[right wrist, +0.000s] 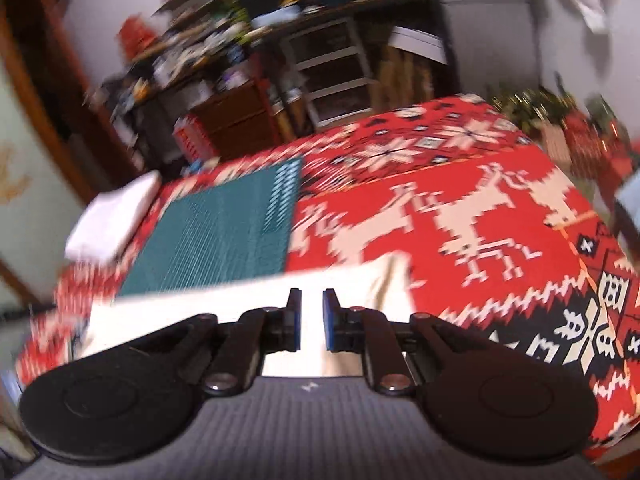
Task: Fold clothes
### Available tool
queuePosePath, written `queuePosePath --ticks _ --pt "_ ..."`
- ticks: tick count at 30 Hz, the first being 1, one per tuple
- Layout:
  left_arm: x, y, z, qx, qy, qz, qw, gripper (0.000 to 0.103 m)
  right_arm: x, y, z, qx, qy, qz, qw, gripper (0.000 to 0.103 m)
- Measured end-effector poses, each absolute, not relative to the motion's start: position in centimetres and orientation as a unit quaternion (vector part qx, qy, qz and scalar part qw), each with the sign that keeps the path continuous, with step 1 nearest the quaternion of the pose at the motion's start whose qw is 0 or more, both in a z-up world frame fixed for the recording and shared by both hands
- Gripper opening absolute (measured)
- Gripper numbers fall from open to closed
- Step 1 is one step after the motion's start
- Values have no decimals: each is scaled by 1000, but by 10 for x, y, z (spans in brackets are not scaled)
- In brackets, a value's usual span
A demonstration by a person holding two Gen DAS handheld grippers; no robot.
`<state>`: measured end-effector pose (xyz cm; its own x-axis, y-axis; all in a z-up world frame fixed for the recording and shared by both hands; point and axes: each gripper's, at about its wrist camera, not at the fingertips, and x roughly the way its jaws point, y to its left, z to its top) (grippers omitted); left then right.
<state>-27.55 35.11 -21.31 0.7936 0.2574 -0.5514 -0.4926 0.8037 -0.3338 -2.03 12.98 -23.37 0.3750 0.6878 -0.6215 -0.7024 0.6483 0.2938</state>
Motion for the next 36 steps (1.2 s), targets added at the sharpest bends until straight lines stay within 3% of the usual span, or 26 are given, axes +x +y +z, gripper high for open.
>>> queuePosePath --ticks 8,15,20,22,29,36 --pt "-282 322 -262 -234 309 247 888 7 -82 134 -260 -90 389 426 812 12" --pt "-317 322 -273 -261 286 260 885 6 -71 99 -279 -38 419 401 813 5" --pt "-316 311 -262 -230 299 265 887 7 -75 96 -273 -46 416 395 818 5" --pt "-312 303 -256 -204 296 257 897 7 -83 99 -264 -59 402 400 821 13" --pt "-283 284 -260 -166 320 209 909 7 -114 121 -255 -110 383 450 799 13" --pt "-297 283 -274 -197 329 211 899 7 -115 117 -268 -113 411 443 789 12"
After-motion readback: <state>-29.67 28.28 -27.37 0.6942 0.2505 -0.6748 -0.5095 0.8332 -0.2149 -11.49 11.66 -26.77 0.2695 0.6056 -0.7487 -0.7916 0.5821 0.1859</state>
